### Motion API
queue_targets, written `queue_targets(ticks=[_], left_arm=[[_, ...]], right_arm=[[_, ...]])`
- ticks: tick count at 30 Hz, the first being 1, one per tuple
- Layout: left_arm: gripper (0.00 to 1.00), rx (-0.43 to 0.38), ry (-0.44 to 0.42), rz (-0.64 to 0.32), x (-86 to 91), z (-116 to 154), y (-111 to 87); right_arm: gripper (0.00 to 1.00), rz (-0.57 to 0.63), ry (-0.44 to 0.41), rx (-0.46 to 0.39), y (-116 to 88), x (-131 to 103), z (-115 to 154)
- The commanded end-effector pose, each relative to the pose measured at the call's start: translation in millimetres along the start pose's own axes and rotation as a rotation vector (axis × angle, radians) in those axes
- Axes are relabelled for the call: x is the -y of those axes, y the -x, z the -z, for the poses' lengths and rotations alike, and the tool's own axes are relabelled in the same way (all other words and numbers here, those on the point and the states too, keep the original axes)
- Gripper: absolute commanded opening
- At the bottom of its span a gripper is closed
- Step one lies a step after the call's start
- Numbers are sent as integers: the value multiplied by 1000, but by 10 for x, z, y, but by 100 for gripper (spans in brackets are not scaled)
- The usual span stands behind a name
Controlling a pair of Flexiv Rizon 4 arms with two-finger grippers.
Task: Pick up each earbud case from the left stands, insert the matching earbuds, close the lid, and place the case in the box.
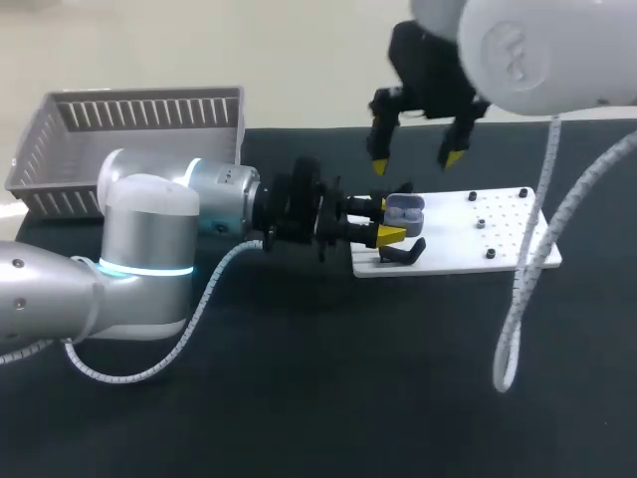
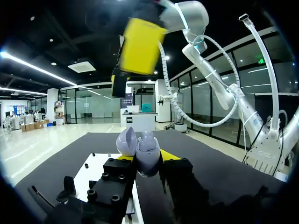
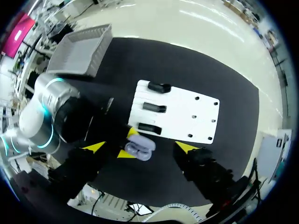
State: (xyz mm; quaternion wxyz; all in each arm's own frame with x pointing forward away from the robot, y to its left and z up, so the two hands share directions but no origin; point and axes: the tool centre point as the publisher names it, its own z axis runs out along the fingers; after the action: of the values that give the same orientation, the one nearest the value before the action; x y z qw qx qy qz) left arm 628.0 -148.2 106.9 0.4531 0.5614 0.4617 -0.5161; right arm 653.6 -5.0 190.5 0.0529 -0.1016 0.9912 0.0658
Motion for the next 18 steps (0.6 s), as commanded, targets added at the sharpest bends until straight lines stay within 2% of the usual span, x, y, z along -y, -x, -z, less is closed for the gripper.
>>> queue_targets(ticks=[1,9,18], left_arm=[[0,1,4,-2,11,-2,-5],[0,1,4,-2,11,-2,-5],[0,1,4,-2,11,-2,-5]], right_arm=[[100,-65,-12,78,63,231,-113],[100,-158,-31,57,239,528,-415],[100,-168,-14,-14,130,605,-643]])
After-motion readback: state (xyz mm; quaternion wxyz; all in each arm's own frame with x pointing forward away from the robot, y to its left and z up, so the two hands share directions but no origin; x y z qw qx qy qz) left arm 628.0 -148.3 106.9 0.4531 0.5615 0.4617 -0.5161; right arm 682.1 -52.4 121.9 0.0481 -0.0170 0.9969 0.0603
